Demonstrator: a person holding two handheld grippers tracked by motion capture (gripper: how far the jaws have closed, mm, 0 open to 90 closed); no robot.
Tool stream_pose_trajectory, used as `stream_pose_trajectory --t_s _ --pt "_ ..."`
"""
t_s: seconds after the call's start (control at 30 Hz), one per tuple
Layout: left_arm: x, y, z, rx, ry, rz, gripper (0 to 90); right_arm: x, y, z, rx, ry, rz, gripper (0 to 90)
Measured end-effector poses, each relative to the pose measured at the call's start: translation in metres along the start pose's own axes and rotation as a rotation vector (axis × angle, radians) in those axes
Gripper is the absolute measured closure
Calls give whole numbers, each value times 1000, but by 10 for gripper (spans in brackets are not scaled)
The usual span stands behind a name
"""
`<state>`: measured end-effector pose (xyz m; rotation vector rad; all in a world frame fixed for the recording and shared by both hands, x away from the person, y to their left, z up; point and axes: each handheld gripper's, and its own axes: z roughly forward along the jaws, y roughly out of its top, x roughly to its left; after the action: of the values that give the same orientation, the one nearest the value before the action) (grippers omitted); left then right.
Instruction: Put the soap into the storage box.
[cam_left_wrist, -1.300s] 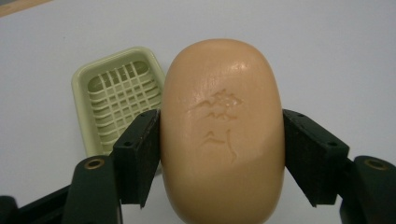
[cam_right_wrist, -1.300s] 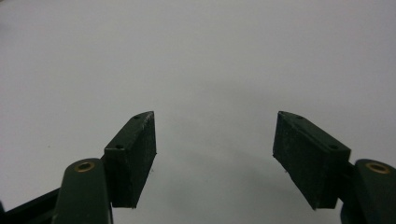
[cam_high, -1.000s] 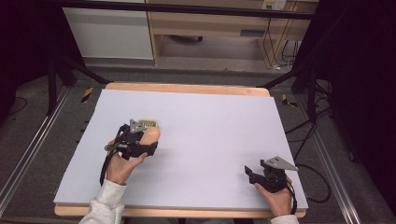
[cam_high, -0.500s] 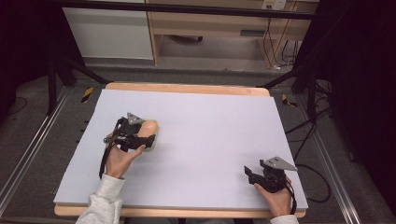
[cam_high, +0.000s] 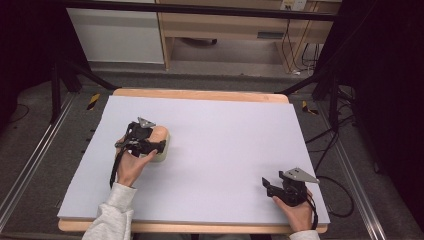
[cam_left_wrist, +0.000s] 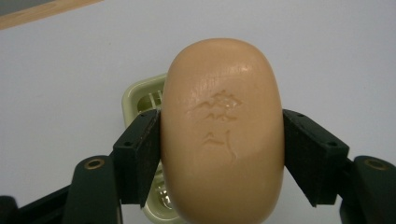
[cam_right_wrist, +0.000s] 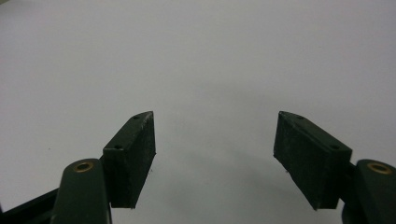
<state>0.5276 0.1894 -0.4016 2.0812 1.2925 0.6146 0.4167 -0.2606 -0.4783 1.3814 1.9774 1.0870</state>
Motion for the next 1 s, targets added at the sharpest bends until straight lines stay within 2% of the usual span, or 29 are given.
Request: stream_pose_trajectory --t_s 0.23,0.57,0.6,0.63,0.67,0.7,0.8,0.83,0.87,1.0 --pt "11 -2 10 10 17 -33 318 0 0 1 1 -2 -9 296" --pt "14 -1 19 19 20 -45 332 0 0 2 3 1 -5 296" --pt "14 -2 20 13 18 -45 515 0 0 1 3 2 -5 296" --pt "14 -3 16 -36 8 -58 515 0 0 1 3 2 -5 296" --pt "15 -2 9 -104 43 -72 749 0 0 2 1 0 -9 295" --pt "19 0 6 -92 50 -79 763 1 0 1 2 3 -5 295" --pt "21 -2 9 -81 49 -83 709 1 0 2 3 0 -11 296" --pt "21 -4 13 -55 62 -73 673 1 0 1 3 6 2 296" --pt "20 -4 15 -45 54 -71 658 1 0 1 3 5 2 295" --pt "17 -5 16 -38 41 -57 651 1 0 0 3 7 4 295"
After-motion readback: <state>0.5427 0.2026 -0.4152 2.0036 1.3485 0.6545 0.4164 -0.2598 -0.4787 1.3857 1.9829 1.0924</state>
